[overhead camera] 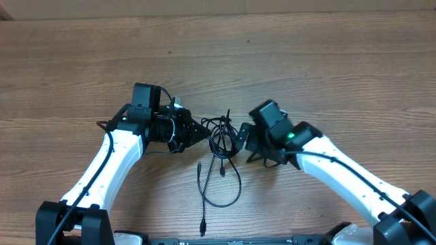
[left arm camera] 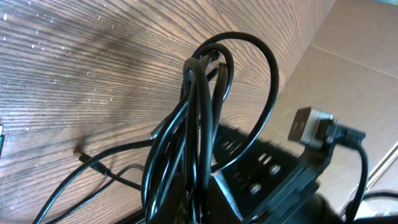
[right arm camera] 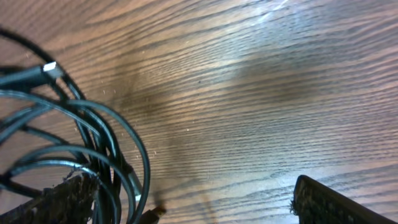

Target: Untangle cables

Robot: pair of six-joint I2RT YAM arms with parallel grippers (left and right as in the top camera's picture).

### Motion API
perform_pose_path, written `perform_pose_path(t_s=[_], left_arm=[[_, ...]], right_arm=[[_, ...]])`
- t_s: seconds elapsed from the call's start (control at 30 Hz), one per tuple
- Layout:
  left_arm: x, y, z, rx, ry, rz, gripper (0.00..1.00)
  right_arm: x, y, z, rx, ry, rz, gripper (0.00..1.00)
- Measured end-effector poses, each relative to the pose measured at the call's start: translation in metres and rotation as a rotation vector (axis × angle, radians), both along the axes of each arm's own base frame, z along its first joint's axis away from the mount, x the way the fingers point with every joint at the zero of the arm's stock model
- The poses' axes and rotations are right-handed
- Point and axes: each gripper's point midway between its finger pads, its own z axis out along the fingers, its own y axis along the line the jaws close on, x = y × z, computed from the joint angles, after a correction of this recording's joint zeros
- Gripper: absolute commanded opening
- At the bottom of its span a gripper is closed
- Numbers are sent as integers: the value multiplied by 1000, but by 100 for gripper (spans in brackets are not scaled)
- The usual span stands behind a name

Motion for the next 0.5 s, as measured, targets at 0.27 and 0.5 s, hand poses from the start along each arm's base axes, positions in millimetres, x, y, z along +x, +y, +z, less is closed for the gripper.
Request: perform_pose_path(t_s=[0.27, 0.5], left_arm=[[-5, 4, -6, 5, 177, 121, 5], [-6, 6, -9, -21, 419, 315, 4]], right_arm=[[-19, -17, -3, 84, 172, -8, 100], [-38, 5, 5, 213, 262, 55, 100]])
